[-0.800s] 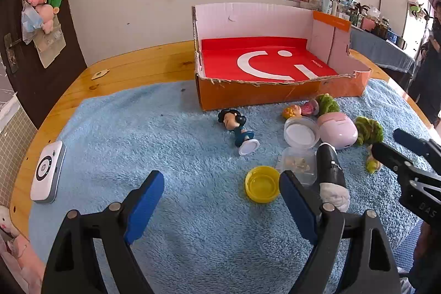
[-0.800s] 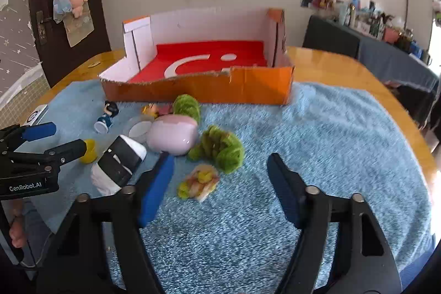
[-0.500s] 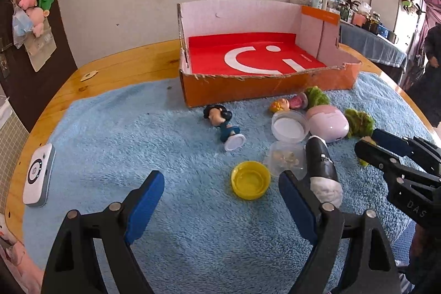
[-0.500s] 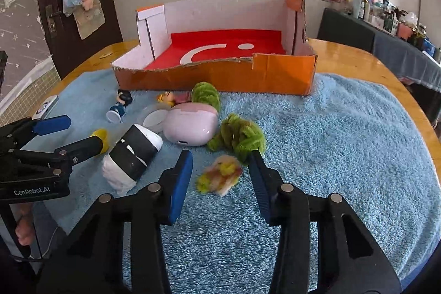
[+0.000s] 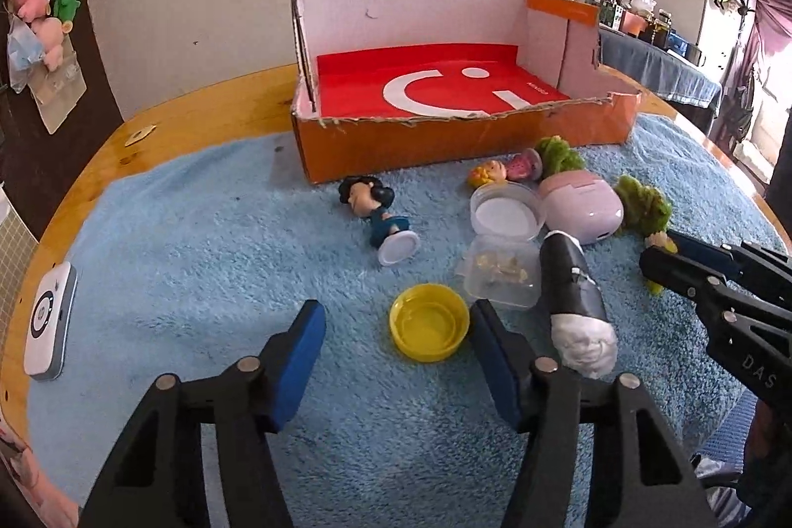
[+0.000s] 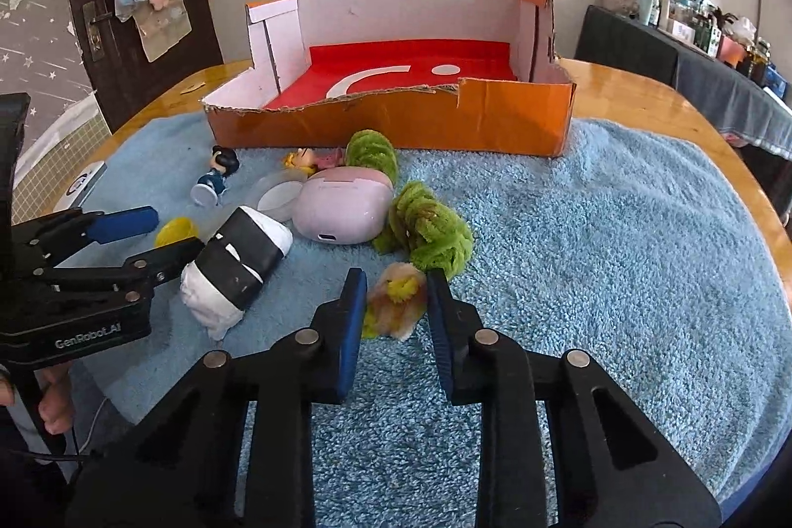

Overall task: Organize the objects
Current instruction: 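Grasp the yellow lid with the left tool while the right tool grasps the small yellow plush toy, then carry the yellow lid and small plush toy over the red-lined box with both tools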

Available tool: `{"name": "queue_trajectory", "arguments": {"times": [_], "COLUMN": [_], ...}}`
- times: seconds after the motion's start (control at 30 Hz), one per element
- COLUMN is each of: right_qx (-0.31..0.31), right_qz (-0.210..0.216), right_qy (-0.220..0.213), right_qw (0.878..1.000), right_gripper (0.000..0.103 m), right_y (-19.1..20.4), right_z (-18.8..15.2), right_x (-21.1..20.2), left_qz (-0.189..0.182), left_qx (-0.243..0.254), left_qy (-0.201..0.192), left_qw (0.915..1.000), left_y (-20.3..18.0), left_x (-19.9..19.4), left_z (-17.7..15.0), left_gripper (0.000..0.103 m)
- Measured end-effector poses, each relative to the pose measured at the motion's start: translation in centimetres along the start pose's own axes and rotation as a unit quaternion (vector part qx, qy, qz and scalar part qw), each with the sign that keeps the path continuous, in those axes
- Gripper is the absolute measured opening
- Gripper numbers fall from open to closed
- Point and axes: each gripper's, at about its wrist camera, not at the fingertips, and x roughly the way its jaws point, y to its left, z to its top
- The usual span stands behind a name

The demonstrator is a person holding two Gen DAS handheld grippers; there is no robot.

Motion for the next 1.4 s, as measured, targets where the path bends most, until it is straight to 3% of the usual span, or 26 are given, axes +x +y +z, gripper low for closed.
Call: {"name": "queue_trajectory", "arguments": {"times": [0.17,0.23,0.27,0.77,1.4], "right_qx": [0.001,0.001,0.0,-0.008,-0.013], "right_qz": [0.004,0.007,0.008,0.031,0.033], "right_qy": [0.001,0.001,0.001,-0.022,-0.059], "right_qw": [1.0,1.0,1.0,0.999,0.998], "right_gripper": [0.022,0.022,0.022,0.022,0.022], "right_y": [-0.1,0.0,0.0,0.9,0.1], "right_z": [-0.1,-0.1,-0.1,0.8,6.4], "right_x": [-0.3,-0.5,-0.6,-1.7,-2.2], "left_qz": [-0.012,-0.015,-0.015,-0.014,-0.019], "left_qx": [-0.01,-0.013,-0.013,-0.004,-0.001], "left_qy": [0.0,-0.001,-0.001,-0.024,-0.053], "left_qw": [0.9999,0.9998,0.9998,0.9996,0.9984], "left_y": [0.2,0.4,0.4,0.2,-0.5], "left_x": [0.2,0.1,0.0,-2.0,-2.8], "left_z": [0.2,0.3,0.3,0.7,6.3], "left_gripper": [0.052,0.041,0.031,0.031,0.031]}}
